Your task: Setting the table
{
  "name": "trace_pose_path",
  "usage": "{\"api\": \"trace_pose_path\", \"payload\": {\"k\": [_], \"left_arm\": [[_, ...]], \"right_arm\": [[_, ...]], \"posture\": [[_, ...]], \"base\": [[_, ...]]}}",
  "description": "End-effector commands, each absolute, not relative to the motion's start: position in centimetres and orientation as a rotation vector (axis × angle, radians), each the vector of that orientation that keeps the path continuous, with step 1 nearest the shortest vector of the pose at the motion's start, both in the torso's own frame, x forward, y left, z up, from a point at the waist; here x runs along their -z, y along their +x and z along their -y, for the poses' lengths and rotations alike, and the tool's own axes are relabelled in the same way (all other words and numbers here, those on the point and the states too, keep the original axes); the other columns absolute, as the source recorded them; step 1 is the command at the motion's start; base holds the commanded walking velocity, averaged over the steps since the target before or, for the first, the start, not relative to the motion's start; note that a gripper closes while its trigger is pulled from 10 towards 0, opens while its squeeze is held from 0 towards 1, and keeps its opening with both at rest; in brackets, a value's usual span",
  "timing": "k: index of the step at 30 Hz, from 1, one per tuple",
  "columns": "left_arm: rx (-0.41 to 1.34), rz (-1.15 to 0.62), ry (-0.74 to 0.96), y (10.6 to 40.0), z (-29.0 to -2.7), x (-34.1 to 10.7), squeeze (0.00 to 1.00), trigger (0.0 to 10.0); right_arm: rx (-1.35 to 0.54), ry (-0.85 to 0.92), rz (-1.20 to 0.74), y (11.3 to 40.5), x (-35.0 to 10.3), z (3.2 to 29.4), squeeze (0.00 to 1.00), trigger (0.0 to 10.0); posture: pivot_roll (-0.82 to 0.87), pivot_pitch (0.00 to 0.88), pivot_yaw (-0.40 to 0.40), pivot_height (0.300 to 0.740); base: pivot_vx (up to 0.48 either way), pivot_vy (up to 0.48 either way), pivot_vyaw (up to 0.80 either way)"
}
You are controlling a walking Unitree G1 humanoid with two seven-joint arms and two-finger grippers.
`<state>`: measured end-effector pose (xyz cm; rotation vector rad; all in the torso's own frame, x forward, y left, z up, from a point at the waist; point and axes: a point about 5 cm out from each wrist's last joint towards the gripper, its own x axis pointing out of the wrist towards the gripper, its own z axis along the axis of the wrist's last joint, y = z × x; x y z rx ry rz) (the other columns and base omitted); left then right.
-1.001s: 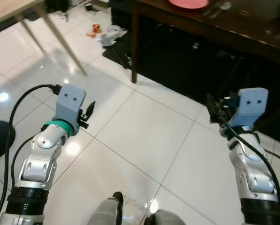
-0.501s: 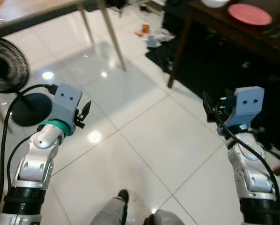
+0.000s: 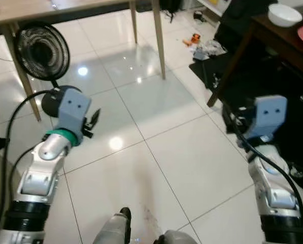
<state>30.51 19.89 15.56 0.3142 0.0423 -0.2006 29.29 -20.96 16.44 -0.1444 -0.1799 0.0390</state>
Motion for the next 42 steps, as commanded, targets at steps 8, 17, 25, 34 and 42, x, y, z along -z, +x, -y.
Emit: {"api": "trace_pose_path", "payload": {"k": [8,17,25,34,42], "left_arm": [[0.170,-0.044,0.342,30.61,-20.24,-15.36,0.00,10.0],[0.129,-0.043,0.363,30.86,-20.52,-15.22,0.00,10.0],[0.117,-0.039,0.360,31.05,-20.56,-15.31,0.00,10.0],[0.112,-0.034,0.358,31.12,-20.58,-15.34,0.00,10.0],[0.112,-0.026,0.368,31.14,-20.62,-15.47,0.00,10.0]], "right_arm": [[-0.013,-0.162,0.139,29.15,-15.48,21.52,0.00,10.0],[-0.009,-0.162,0.157,29.22,-15.76,21.37,0.00,10.0],[-0.026,-0.175,0.158,29.18,-15.79,21.29,0.00,10.0],[-0.044,-0.198,0.160,29.15,-15.85,21.15,0.00,10.0],[-0.096,-0.285,0.176,29.12,-15.92,20.76,0.00,10.0]], "posture": [[0.05,0.000,0.013,0.740],[0.05,0.000,0.004,0.740],[0.04,0.000,-0.001,0.740],[0.04,0.000,-0.002,0.740],[0.05,0.005,-0.003,0.740]], "base": [[0.000,0.000,0.77],[0.379,0.000,0.00],[0.472,0.000,0.00],[0.469,0.000,0.00],[0.469,0.000,0.00]]}}
